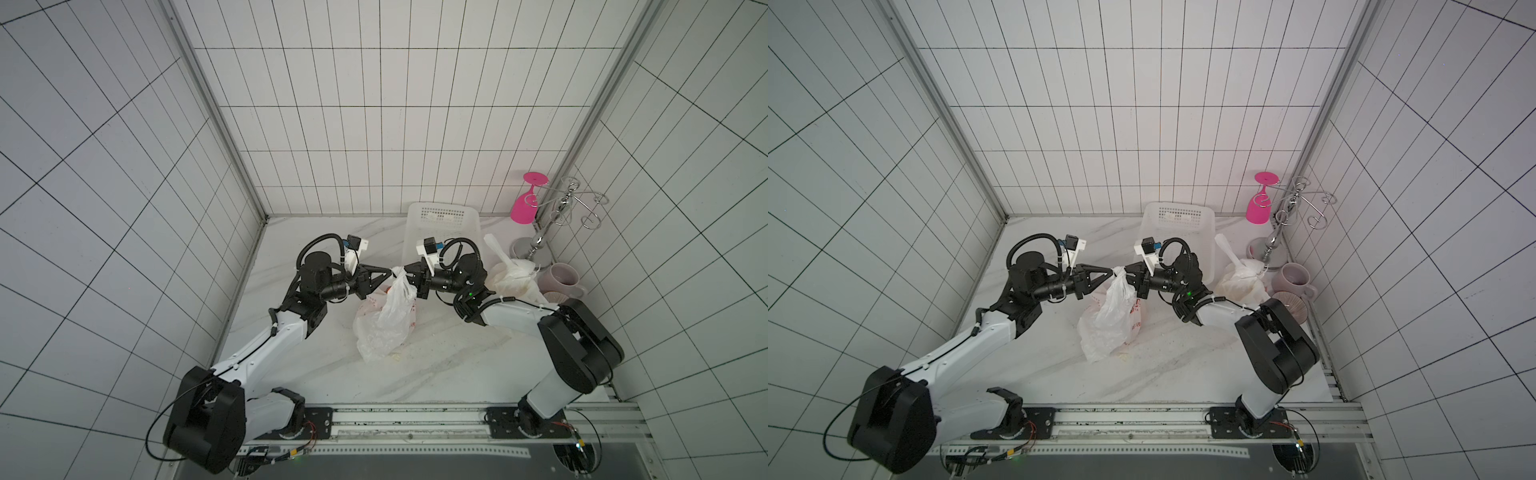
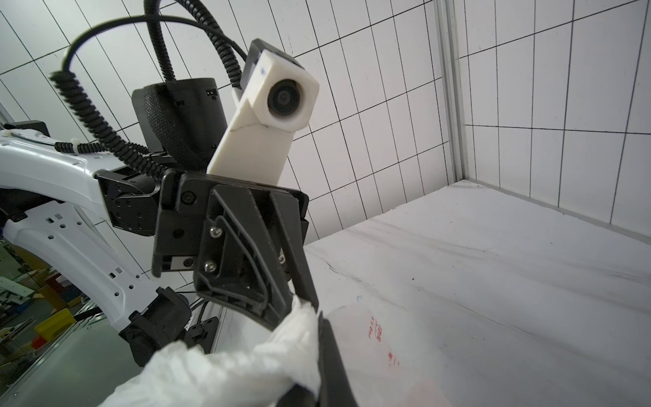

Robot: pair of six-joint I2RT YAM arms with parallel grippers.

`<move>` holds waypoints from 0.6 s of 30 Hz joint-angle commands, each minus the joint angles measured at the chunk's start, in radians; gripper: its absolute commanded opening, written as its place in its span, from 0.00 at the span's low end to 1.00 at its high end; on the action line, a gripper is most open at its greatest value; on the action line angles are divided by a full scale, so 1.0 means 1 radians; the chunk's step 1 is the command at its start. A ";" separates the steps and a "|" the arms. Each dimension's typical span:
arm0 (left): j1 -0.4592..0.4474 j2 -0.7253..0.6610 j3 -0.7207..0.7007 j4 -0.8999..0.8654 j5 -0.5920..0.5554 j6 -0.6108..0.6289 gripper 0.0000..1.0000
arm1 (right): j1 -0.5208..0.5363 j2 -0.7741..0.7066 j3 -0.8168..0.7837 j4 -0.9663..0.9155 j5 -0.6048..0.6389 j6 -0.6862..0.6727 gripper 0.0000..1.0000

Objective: Place the peach into a plastic bag & tie a knot
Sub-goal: Tie the plastic bag at the center of the board.

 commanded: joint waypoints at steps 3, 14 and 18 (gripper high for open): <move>-0.001 -0.007 0.008 -0.005 0.019 0.019 0.29 | 0.012 -0.019 0.105 0.032 -0.022 0.001 0.00; 0.005 0.001 0.026 0.012 0.012 0.021 0.00 | 0.013 -0.031 0.102 0.019 0.000 0.017 0.00; 0.022 -0.025 0.023 0.015 -0.004 0.013 0.00 | 0.007 -0.077 0.068 -0.052 0.056 0.000 0.13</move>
